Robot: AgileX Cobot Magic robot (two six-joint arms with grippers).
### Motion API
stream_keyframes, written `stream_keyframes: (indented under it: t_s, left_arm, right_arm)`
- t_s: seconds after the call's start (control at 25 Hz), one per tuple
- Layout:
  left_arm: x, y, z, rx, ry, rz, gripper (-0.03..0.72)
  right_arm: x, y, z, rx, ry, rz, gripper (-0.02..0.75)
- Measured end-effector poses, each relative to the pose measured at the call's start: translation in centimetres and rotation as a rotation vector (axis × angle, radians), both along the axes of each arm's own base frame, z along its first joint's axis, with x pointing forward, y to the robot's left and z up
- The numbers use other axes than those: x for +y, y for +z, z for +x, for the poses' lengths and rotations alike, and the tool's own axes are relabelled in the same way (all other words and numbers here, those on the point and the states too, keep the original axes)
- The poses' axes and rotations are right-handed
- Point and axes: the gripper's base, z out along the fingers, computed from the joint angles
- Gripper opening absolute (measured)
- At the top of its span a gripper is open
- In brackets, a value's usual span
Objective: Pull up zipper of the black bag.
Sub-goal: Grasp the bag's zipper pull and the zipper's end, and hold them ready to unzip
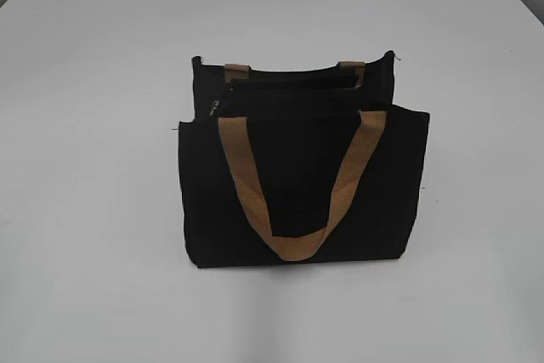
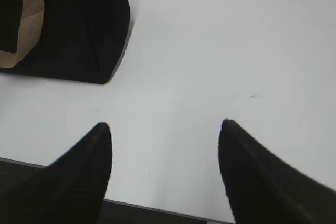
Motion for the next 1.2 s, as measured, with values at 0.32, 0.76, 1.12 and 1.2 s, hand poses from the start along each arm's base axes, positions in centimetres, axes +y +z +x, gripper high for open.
stream_keyframes:
  t_s: [0.32,0.76,1.12,1.2]
  left_arm:
    - [0.00,0.00,0.00,0.000,0.000,0.000,0.241]
    - [0.00,0.00,0.00,0.000,0.000,0.000,0.241]
    - [0.00,0.00,0.00,0.000,0.000,0.000,0.241]
    - [0.00,0.00,0.00,0.000,0.000,0.000,0.241]
  right_arm:
    - [0.00,0.00,0.00,0.000,0.000,0.000,0.496]
    - [0.00,0.00,0.00,0.000,0.000,0.000,0.496]
    - [0.00,0.00,0.00,0.000,0.000,0.000,0.496]
    - [0.00,0.00,0.00,0.000,0.000,0.000,0.496]
